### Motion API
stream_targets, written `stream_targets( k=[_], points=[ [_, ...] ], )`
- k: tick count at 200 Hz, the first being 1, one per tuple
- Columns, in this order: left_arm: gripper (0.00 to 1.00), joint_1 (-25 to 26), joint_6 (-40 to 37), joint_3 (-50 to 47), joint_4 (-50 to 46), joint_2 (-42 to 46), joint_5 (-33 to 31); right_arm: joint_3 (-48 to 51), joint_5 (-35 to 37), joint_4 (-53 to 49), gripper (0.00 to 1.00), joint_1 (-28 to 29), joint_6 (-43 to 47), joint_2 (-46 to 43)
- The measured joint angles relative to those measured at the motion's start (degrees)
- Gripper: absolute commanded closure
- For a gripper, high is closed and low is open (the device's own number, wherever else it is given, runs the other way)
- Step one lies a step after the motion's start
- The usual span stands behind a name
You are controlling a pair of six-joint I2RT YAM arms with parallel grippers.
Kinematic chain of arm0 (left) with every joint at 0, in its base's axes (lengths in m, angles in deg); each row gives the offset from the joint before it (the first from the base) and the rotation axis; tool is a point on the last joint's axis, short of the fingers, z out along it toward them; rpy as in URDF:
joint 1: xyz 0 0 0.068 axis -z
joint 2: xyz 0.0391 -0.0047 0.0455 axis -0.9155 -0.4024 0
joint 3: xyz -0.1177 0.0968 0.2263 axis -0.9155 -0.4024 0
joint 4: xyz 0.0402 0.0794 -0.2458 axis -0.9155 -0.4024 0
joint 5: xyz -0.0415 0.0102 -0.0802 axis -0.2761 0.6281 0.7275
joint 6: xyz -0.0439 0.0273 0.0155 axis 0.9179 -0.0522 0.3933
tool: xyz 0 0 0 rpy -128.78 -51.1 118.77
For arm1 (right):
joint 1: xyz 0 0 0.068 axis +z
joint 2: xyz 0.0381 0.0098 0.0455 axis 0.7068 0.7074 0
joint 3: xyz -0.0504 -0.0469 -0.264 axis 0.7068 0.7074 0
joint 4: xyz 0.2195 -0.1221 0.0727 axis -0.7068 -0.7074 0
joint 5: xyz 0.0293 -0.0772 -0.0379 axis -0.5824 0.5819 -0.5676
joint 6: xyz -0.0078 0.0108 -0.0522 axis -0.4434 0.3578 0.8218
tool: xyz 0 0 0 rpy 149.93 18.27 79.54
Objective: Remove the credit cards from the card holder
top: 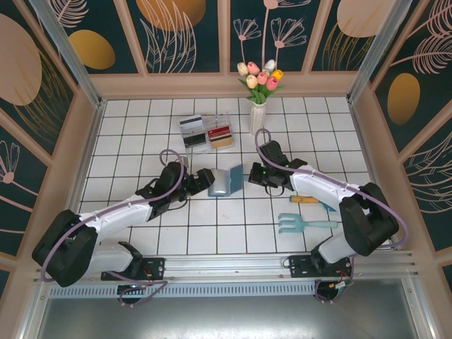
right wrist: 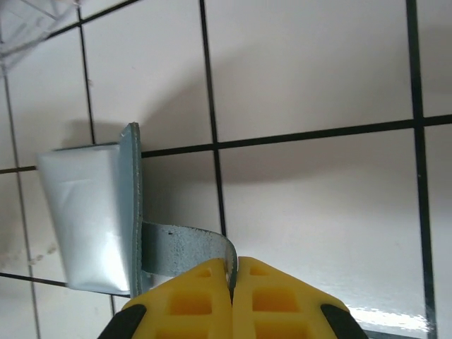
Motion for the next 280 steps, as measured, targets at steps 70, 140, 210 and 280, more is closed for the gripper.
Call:
stream_targets(
  k=[70,140,210,280],
  points=[
    [0.32,0.0,-0.7,1.9,2.8,-5.6,4.6,1.3,1.8,0.2,0.96,0.0,3.8,4.6],
    [0.46,0.0,-3.3,7.9,3.1,-8.4,6.9,1.3,1.9,1.7,0.95,0.2,7.0,6.1],
    [0.35,0.0,-8.0,14.4,-1.1,-16.6,7.8,1.3,1.7,2.3,0.95,0.5,8.3,6.1],
    [0.35,0.0,-10.0,18.9,-2.1,-23.7,8.1,0.7,1.7,2.3,0.95,0.5,9.9,6.1]
  ],
)
